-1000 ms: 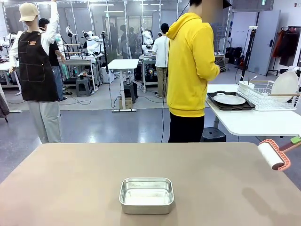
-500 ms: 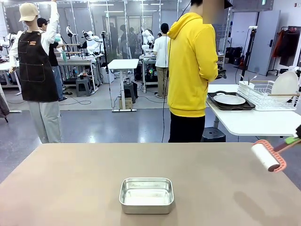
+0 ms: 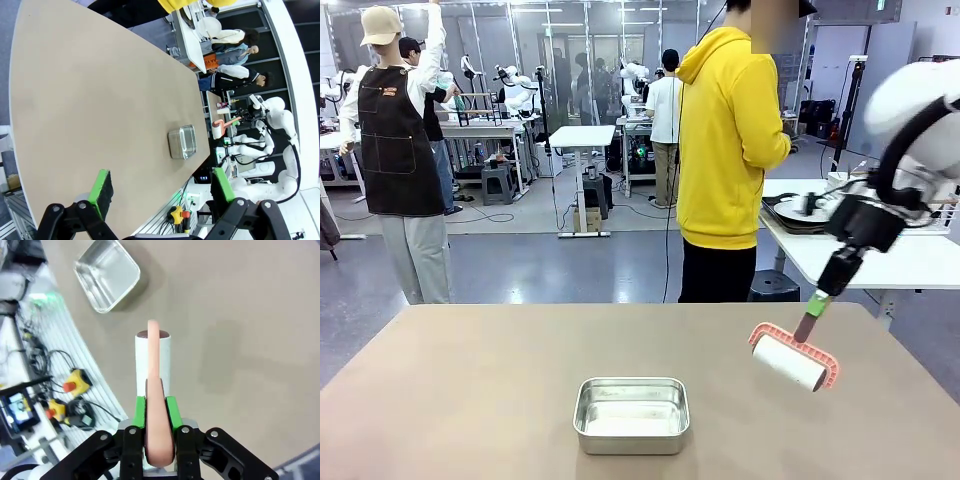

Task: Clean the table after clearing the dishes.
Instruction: Place the Lint Roller back on top of the Airtight Container.

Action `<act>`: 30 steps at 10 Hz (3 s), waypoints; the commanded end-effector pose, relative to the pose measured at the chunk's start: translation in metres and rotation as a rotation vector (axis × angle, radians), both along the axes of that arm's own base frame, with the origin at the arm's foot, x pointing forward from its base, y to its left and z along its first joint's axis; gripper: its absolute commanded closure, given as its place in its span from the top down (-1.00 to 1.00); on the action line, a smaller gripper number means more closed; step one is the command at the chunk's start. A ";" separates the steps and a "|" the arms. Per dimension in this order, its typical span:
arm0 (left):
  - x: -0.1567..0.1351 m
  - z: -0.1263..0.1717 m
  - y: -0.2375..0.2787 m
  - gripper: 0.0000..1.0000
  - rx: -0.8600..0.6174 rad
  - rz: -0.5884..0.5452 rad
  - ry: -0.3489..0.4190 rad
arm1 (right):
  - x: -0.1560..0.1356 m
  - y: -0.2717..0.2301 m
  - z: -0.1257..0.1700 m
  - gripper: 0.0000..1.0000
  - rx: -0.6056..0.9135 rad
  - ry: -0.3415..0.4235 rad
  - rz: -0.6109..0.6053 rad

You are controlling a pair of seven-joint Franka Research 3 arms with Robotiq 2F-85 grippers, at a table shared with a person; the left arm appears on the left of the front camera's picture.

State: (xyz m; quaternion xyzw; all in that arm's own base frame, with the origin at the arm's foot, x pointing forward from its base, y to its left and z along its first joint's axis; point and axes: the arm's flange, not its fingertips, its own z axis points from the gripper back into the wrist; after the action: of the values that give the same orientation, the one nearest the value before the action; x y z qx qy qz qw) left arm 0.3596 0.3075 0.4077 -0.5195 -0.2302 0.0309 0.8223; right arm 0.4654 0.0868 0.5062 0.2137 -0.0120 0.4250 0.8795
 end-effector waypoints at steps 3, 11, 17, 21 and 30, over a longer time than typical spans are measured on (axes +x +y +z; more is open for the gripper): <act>-0.003 0.001 0.000 1.00 -0.013 -0.005 -0.020 | 0.005 0.155 0.011 -0.58 -0.339 -0.098 0.195; -0.003 0.001 0.000 1.00 -0.013 -0.005 -0.020 | -0.045 0.333 0.007 -0.58 -0.358 -0.125 0.447; -0.003 0.001 0.000 1.00 -0.013 -0.005 -0.020 | -0.021 0.332 -0.026 -0.58 -0.244 -0.164 0.414; -0.003 0.001 0.000 1.00 -0.013 -0.005 -0.020 | -0.009 0.321 -0.051 -0.58 -0.235 -0.039 0.491; -0.003 0.001 0.000 1.00 -0.013 -0.005 -0.020 | 0.034 0.295 -0.076 -0.58 -0.126 -0.196 0.754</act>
State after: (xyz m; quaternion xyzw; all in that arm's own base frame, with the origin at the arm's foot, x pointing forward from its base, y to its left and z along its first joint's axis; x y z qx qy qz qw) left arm 0.3599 0.3071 0.4077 -0.5196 -0.2299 0.0304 0.8223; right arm 0.4967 0.3917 0.4291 0.1107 0.0379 0.7208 0.6832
